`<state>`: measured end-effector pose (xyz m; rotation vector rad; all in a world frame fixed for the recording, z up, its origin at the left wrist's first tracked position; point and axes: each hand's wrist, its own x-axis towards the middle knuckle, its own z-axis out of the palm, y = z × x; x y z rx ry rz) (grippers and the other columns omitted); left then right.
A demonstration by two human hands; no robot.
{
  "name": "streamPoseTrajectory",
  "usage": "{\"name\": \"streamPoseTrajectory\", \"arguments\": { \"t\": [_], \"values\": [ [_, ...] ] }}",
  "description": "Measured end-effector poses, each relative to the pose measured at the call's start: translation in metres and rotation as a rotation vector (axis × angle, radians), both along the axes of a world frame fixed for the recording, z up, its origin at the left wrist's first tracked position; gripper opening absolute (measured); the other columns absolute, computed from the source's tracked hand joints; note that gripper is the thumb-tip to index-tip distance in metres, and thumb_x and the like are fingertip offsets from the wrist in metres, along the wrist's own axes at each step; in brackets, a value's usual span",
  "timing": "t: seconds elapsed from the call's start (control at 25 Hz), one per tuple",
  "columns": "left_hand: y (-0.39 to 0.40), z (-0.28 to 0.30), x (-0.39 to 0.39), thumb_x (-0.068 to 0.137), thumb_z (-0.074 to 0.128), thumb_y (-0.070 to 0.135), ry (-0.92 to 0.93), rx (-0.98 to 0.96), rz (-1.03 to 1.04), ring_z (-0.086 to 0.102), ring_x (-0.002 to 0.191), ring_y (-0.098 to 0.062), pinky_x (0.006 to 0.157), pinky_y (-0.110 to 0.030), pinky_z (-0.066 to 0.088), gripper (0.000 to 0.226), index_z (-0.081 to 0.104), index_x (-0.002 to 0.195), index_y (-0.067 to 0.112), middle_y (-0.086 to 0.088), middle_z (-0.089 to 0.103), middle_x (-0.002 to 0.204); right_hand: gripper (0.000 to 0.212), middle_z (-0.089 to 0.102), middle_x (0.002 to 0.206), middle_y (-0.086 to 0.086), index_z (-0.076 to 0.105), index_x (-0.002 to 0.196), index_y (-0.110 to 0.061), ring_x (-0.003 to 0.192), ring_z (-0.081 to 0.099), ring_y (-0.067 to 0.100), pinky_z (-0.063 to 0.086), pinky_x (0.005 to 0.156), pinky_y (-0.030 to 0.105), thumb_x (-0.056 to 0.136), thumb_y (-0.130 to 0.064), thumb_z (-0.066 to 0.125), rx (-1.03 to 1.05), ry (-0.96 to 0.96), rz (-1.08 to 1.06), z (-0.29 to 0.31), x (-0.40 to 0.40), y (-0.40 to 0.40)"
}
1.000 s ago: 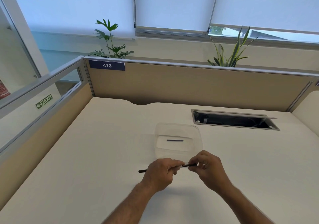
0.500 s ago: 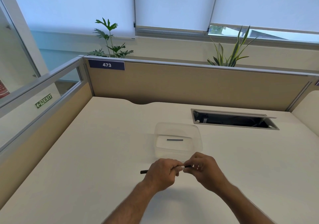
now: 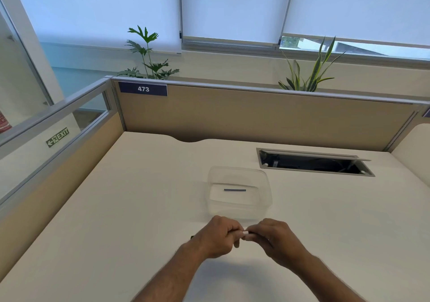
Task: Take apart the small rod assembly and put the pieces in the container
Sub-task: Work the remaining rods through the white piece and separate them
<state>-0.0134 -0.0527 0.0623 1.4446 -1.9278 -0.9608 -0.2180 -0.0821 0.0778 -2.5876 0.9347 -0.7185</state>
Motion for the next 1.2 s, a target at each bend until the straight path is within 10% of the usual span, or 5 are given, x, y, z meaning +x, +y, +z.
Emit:
{"name": "streamPoseTrajectory", "arguments": {
  "t": [0.68, 0.96, 1.2],
  "values": [
    [-0.001, 0.007, -0.012, 0.091, 0.062, 0.019, -0.078, -0.221, 0.039, 0.07, 0.072, -0.011, 0.069, -0.027, 0.057, 0.016, 0.078, 0.089, 0.014, -0.002, 0.078, 0.082, 0.019, 0.064, 0.054, -0.009, 0.074, 0.075, -0.02, 0.049, 0.056, 0.004, 0.043, 0.051, 0.014, 0.092, -0.024, 0.067, 0.272, -0.103, -0.133, -0.005, -0.002, -0.002],
    [-0.002, 0.01, -0.017, 0.09, 0.068, 0.023, -0.096, -0.313, 0.023, 0.068, 0.072, -0.012, 0.07, -0.019, 0.054, 0.017, 0.076, 0.104, 0.019, -0.002, 0.079, 0.089, 0.059, 0.046, 0.033, -0.006, 0.053, 0.045, -0.021, 0.035, 0.042, 0.007, 0.038, 0.046, 0.019, 0.099, -0.043, 0.045, 0.619, -0.209, -0.244, -0.006, 0.006, 0.004],
    [-0.004, 0.015, -0.016, 0.094, 0.058, 0.025, -0.228, -0.212, 0.0, 0.064, 0.065, -0.021, 0.065, -0.038, 0.056, 0.024, 0.075, 0.084, 0.011, -0.007, 0.074, 0.074, 0.048, 0.061, 0.051, 0.005, 0.065, 0.067, -0.019, 0.043, 0.055, 0.016, 0.044, 0.042, 0.026, 0.101, -0.042, 0.041, 0.702, -0.295, -0.267, -0.013, 0.002, 0.001]
  ]
}}
